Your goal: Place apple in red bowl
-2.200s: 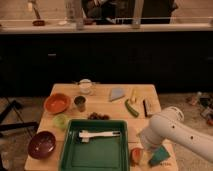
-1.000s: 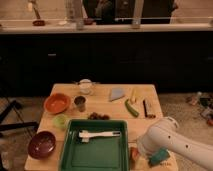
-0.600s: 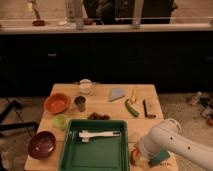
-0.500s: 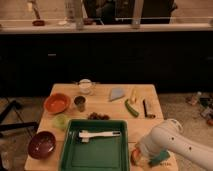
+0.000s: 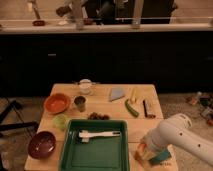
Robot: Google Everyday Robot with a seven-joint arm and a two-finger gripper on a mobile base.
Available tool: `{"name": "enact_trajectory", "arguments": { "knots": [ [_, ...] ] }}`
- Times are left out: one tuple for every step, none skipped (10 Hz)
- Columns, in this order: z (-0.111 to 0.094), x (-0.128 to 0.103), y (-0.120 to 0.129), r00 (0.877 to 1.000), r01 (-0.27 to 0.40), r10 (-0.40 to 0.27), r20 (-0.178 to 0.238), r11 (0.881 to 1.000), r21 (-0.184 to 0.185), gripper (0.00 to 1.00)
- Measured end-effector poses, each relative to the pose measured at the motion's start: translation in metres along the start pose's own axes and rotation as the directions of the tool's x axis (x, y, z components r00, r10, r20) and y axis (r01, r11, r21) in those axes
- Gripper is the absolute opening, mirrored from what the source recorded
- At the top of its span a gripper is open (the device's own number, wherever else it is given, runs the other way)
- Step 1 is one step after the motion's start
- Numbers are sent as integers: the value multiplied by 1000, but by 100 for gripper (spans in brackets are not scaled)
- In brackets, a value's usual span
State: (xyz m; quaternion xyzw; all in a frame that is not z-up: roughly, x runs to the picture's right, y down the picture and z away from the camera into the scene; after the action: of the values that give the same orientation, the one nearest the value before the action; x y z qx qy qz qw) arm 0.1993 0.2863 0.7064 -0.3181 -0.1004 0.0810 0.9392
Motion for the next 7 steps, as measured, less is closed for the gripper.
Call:
{"name": "enact_trajectory", "arguments": {
  "knots": [
    [-11, -1, -5, 1000, 5, -5, -5, 1000, 13, 0],
    [-23, -4, -10, 1000, 14, -14, -9, 999, 30, 0],
    [-42, -10, -16, 999, 32, -31, -15, 998, 52, 0],
    [-57, -17, -20, 999, 49, -47, -19, 997, 68, 0],
    [-69, -24, -22, 998, 62, -60, -20, 995, 81, 0],
    [-85, -37, -25, 996, 89, -87, -25, 991, 99, 0],
    [-94, -52, -27, 993, 117, -115, -30, 987, 109, 0]
  ]
}}
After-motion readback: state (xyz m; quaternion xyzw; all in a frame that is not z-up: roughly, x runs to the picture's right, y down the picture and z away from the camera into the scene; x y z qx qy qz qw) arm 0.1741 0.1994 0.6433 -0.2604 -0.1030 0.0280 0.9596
